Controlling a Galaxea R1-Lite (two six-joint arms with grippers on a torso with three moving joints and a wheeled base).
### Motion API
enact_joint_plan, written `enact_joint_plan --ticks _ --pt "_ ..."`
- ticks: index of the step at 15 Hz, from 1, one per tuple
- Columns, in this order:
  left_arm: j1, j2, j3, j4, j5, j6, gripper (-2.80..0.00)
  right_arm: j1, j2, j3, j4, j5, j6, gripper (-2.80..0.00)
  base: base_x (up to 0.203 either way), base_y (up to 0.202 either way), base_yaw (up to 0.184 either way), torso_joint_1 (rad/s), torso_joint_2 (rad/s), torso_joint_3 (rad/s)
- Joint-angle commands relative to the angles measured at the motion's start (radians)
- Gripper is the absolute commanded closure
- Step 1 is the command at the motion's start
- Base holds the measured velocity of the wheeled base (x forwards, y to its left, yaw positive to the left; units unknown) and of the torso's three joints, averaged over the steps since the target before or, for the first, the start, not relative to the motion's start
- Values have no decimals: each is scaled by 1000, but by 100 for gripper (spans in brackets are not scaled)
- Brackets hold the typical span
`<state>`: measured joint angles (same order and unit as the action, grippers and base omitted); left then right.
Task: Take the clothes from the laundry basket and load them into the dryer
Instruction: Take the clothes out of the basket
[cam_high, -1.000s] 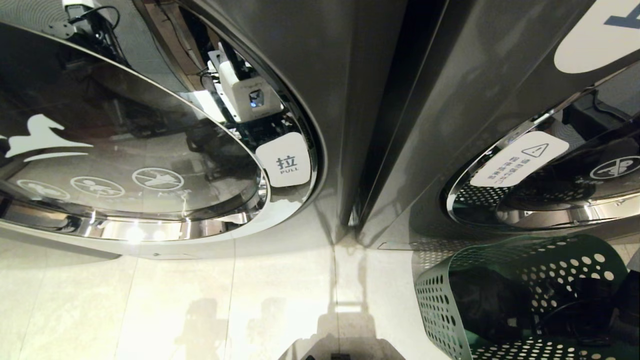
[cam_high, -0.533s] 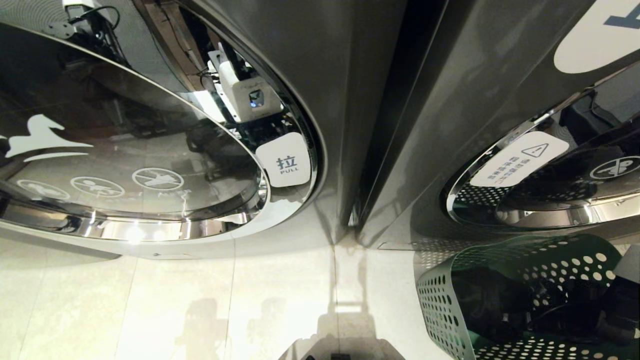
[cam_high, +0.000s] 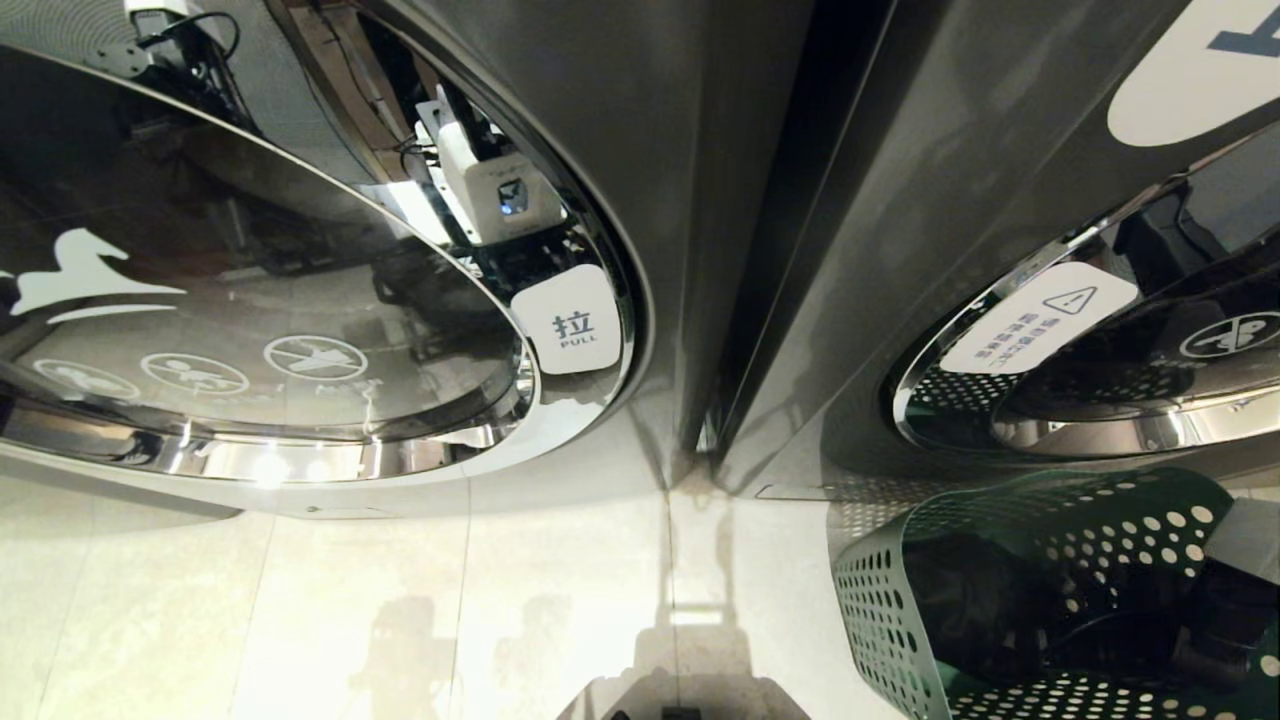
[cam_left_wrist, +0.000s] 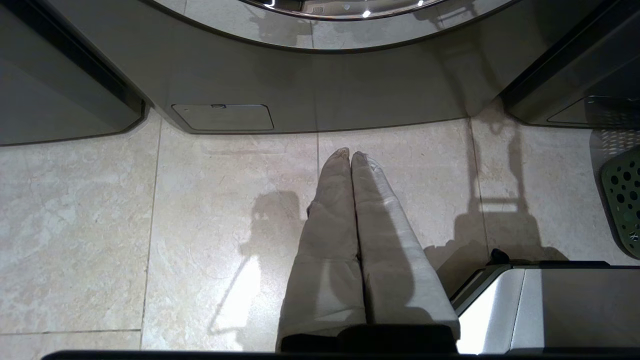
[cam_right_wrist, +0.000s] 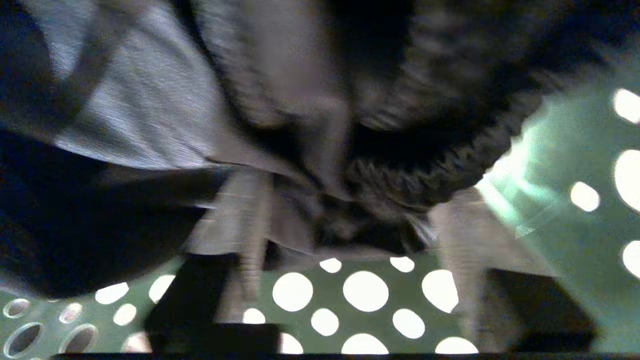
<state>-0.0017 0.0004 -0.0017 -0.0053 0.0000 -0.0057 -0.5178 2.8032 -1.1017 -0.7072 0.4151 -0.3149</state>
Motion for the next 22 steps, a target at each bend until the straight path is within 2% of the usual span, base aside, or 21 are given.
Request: enact_joint_plan --ticks 1,6,8,17,22 --pt "0 0 0 0 2 0 0 4 6 -3 -5 2 -1 0 0 0 0 0 0 0" --pt "0 0 0 -1 0 0 0 4 -32 20 3 2 3 0 0 0 0 0 0 0" --pt "0 0 0 -1 0 0 0 3 -89 68 5 2 3 0 0 0 0 0 0 0" --pt "0 0 0 -1 1 0 0 -10 -583 454 22 0 13 0 0 0 0 0 0 0" --pt "0 0 0 -1 0 0 0 -12 -847 631 23 -34 23 0 0 0 0 0 0 0"
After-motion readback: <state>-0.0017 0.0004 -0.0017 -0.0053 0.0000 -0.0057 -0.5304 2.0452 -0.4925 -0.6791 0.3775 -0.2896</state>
